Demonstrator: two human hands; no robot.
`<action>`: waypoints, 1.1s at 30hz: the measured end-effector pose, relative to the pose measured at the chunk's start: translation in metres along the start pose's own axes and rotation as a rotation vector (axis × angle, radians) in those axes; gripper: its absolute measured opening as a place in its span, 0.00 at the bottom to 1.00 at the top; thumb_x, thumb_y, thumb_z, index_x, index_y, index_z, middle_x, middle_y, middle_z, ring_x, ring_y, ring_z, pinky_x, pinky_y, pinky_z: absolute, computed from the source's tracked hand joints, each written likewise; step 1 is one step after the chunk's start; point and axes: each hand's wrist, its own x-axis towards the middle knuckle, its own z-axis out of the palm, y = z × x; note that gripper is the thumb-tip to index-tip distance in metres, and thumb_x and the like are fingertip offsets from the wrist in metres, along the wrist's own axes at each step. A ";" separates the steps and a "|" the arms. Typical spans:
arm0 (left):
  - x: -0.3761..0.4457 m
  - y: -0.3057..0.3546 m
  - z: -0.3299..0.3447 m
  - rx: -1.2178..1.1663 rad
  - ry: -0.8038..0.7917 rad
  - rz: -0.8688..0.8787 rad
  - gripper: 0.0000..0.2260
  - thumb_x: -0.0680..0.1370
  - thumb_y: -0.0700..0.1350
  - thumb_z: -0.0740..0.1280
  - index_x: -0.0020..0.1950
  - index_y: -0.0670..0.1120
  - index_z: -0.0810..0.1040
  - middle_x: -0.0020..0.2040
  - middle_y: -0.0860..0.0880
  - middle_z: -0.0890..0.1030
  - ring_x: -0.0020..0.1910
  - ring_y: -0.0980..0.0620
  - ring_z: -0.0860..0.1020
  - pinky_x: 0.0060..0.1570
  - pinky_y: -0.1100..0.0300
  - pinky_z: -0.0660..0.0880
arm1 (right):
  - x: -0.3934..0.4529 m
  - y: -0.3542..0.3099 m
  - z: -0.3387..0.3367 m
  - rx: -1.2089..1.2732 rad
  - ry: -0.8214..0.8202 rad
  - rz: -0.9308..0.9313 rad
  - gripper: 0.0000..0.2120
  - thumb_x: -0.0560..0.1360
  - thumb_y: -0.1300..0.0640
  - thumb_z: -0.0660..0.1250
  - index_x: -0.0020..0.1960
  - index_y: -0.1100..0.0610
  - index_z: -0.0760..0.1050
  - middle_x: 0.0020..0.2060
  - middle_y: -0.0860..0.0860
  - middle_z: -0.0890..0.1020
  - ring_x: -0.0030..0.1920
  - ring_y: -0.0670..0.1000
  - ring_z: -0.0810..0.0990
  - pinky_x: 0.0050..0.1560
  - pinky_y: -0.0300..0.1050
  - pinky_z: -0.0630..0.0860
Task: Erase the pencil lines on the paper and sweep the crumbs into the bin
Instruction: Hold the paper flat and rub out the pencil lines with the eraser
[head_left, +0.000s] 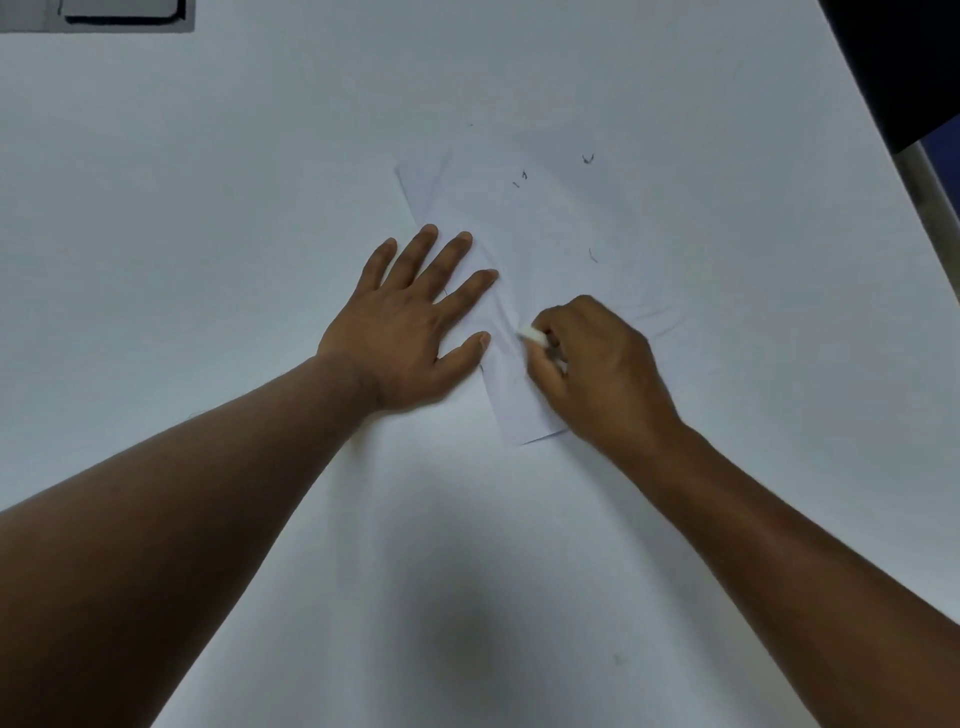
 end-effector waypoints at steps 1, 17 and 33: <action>0.000 0.000 0.000 -0.002 -0.004 -0.001 0.33 0.81 0.67 0.44 0.85 0.57 0.52 0.85 0.49 0.48 0.84 0.44 0.43 0.81 0.42 0.42 | 0.004 0.008 -0.003 -0.020 0.029 0.031 0.07 0.76 0.57 0.67 0.44 0.60 0.78 0.38 0.55 0.77 0.36 0.56 0.76 0.36 0.50 0.74; 0.000 0.001 -0.003 0.018 -0.043 -0.001 0.43 0.74 0.78 0.45 0.84 0.57 0.49 0.85 0.50 0.44 0.84 0.46 0.40 0.80 0.41 0.41 | 0.005 -0.001 0.003 0.044 0.022 0.032 0.05 0.75 0.56 0.69 0.44 0.59 0.78 0.37 0.53 0.77 0.35 0.53 0.75 0.36 0.47 0.74; 0.001 0.001 -0.003 0.012 -0.030 -0.002 0.43 0.74 0.79 0.44 0.84 0.57 0.49 0.85 0.50 0.44 0.84 0.46 0.40 0.81 0.41 0.41 | 0.008 -0.008 0.000 0.068 -0.036 0.095 0.07 0.77 0.54 0.68 0.45 0.57 0.79 0.38 0.51 0.77 0.36 0.50 0.75 0.37 0.45 0.72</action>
